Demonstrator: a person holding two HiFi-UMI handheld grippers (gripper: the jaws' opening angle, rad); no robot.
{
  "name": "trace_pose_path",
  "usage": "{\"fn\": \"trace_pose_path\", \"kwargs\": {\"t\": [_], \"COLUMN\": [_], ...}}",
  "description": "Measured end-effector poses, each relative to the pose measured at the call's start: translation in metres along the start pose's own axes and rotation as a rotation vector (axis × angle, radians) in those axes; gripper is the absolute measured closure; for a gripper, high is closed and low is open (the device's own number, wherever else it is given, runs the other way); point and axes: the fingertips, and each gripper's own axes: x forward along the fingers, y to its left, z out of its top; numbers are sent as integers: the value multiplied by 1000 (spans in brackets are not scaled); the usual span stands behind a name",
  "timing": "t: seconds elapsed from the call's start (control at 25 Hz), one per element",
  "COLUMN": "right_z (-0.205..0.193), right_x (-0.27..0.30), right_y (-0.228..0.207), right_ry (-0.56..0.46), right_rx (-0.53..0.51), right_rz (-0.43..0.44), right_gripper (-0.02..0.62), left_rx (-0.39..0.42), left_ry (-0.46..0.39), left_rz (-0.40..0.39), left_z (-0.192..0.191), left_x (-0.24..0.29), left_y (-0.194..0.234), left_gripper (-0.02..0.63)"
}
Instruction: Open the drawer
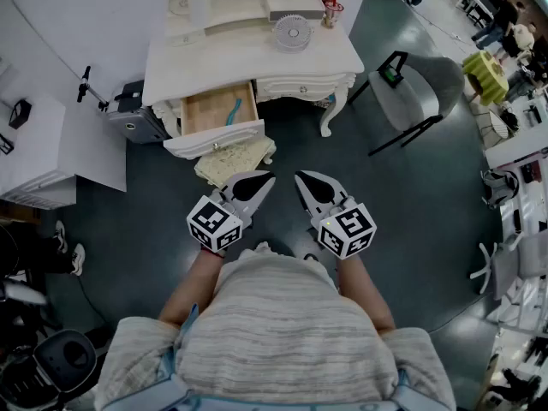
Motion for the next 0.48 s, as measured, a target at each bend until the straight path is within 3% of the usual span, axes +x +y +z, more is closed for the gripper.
{"fn": "trace_pose_path", "kwargs": {"t": [0.48], "right_z": [1], "right_x": [7], "right_y": [3], "right_ry": [-5], "right_rx": [-1], "right_rz": [-7], "right_gripper": [589], "left_rx": [1], "left_ry": [-2], "left_rz": [-6], "left_z": [0], "left_x": [-4], "left_y": [7], "left_gripper": [591]}}
